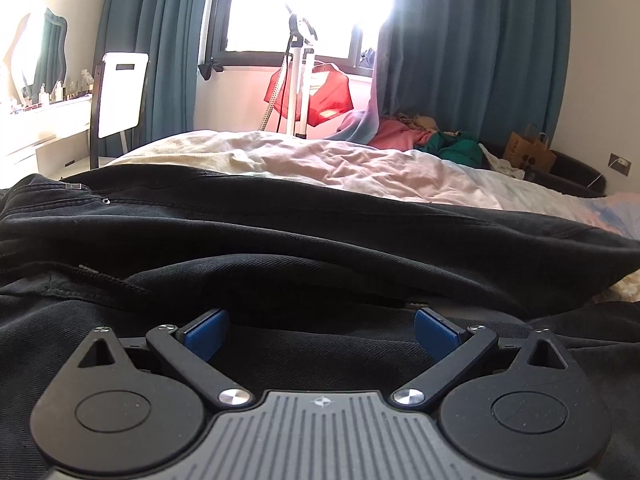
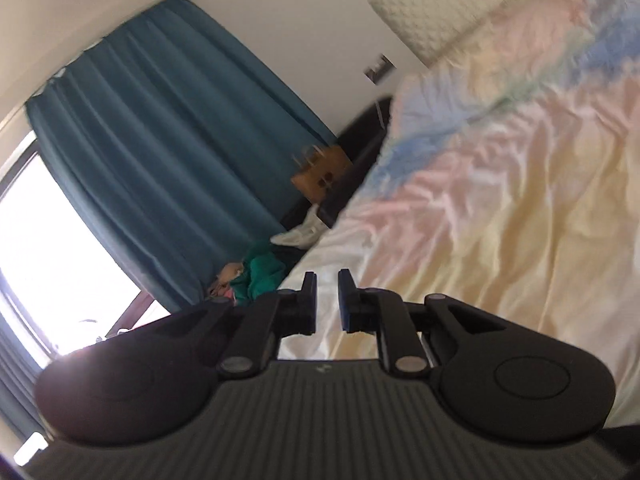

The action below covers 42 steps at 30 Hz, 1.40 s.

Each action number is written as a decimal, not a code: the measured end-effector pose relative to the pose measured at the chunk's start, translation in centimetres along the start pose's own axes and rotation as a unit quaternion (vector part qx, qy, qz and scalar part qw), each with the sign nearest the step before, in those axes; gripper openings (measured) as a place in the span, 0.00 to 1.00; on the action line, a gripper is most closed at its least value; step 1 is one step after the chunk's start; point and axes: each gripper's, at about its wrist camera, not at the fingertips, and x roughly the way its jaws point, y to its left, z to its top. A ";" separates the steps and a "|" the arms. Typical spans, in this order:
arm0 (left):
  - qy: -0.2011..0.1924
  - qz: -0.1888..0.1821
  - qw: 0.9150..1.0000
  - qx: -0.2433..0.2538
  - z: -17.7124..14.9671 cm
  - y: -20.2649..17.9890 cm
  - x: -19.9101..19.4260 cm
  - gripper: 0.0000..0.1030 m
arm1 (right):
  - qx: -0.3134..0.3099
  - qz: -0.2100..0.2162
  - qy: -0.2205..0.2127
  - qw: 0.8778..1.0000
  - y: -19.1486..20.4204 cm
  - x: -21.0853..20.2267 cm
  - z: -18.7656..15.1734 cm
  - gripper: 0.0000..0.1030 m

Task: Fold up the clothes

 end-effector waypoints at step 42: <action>-0.009 -0.024 0.999 0.036 0.4 -2.1 -1.0 0.97 | -0.270 -0.111 0.181 0.939 2.3 12.4 -1.3 0.04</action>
